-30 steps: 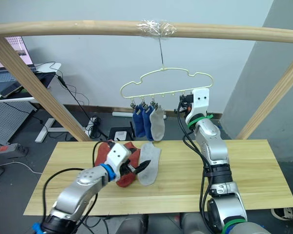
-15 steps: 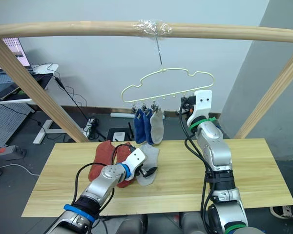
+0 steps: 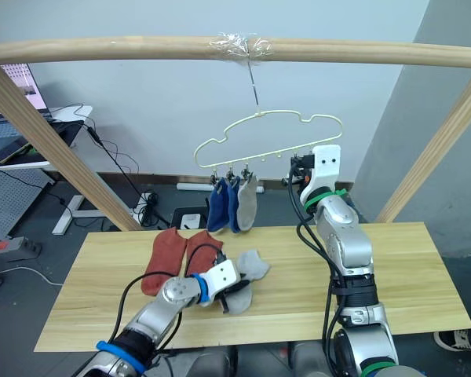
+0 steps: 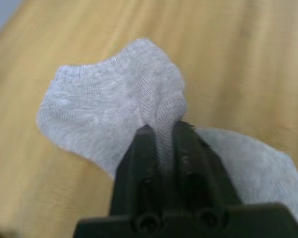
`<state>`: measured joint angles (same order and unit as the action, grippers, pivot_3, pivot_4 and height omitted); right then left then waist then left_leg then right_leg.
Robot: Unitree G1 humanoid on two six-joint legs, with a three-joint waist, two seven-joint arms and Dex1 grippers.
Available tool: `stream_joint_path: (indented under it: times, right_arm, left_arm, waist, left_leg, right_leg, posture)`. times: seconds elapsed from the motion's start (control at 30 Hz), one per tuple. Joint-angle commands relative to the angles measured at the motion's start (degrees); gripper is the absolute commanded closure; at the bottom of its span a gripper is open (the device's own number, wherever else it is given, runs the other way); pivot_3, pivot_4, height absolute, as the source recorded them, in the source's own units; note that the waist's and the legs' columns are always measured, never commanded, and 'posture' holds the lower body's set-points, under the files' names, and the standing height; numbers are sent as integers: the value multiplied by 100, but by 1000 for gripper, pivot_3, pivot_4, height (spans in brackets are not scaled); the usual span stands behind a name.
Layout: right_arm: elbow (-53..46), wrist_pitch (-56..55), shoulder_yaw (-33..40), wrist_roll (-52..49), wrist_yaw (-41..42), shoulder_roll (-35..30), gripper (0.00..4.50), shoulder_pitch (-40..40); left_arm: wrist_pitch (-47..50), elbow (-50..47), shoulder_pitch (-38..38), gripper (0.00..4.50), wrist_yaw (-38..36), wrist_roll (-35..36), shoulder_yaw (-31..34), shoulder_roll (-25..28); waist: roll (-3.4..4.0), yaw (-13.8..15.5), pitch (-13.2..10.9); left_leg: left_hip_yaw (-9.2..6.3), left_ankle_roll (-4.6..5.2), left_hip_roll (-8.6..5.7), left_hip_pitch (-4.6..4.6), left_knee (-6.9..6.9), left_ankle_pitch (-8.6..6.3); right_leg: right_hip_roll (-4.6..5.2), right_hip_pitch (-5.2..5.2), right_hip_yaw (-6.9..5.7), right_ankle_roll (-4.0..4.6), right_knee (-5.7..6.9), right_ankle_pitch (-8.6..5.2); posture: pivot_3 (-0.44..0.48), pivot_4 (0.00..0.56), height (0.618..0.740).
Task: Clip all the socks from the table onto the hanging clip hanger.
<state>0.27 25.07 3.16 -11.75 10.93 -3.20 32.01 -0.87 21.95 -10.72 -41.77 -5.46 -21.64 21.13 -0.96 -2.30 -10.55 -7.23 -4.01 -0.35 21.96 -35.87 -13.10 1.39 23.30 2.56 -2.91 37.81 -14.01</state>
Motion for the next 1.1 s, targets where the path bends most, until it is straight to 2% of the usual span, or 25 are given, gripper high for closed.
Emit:
stream_joint_path:
  times: [0.03,0.17,0.27,0.43,0.63,0.8,1.0,1.1]
  right_arm:
    - [-66,36,62,-67,-27,-38,4500,57]
    - [-162,827,229,-346,-160,-37,4500,143]
    - [-309,1447,402,-616,-229,-105,4500,281]
    - [-413,1937,538,-812,-289,-190,4500,398]
    - [-579,2189,557,-846,-401,-152,4500,311]
    - [-629,2240,540,-841,-422,-134,4500,275]
    - [-597,2227,574,-860,-435,-178,4500,303]
    - [-578,2199,580,-861,-456,-169,4500,315]
  left_arm:
    - [-332,-508,139,4485,-84,315,260,-9]
    - [-494,-1254,389,4485,-415,1085,633,-126]
    - [-649,-1516,488,4485,-420,1166,699,-155]
    - [-980,-1159,491,4485,-313,457,384,104]
    - [-556,-1006,347,4485,-510,-32,77,353]
    - [-388,-1045,289,3093,-640,-165,86,576]
    - [601,-1864,484,1305,-837,424,389,568]
    - [1197,-2168,530,344,-682,772,650,410]
  waist:
    - [0,1,0]
    - [0,4,0]
    - [2,13,1]
    - [9,-4,6]
    - [10,-3,7]
    - [11,-10,7]
    - [11,-12,7]
    - [11,-14,7]
  left_leg:
    - [0,0,0,0,-1,0]
    - [2,0,1,0,-3,0]
    - [0,0,1,0,-3,0]
    - [3,1,2,-1,-1,0]
    - [3,1,1,0,-3,0]
    - [1,1,3,-1,0,0]
    - [2,1,2,2,1,0]
    - [0,1,4,1,2,0]
  right_leg:
    - [0,0,0,0,0,0]
    - [1,0,2,1,0,1]
    - [1,-2,1,2,0,0]
    - [-2,-2,1,1,-3,-1]
    - [-2,-3,1,0,-3,-2]
    - [-3,-2,-1,1,-3,-2]
    - [-1,-2,-1,1,-8,-3]
    - [-2,-2,-2,1,-8,-3]
  posture:
    - [-34,135,740]
    - [-36,135,740]
    - [-40,134,740]
    - [-51,135,740]
    - [-52,136,740]
    - [-51,137,740]
    - [-53,137,740]
    - [-59,137,740]
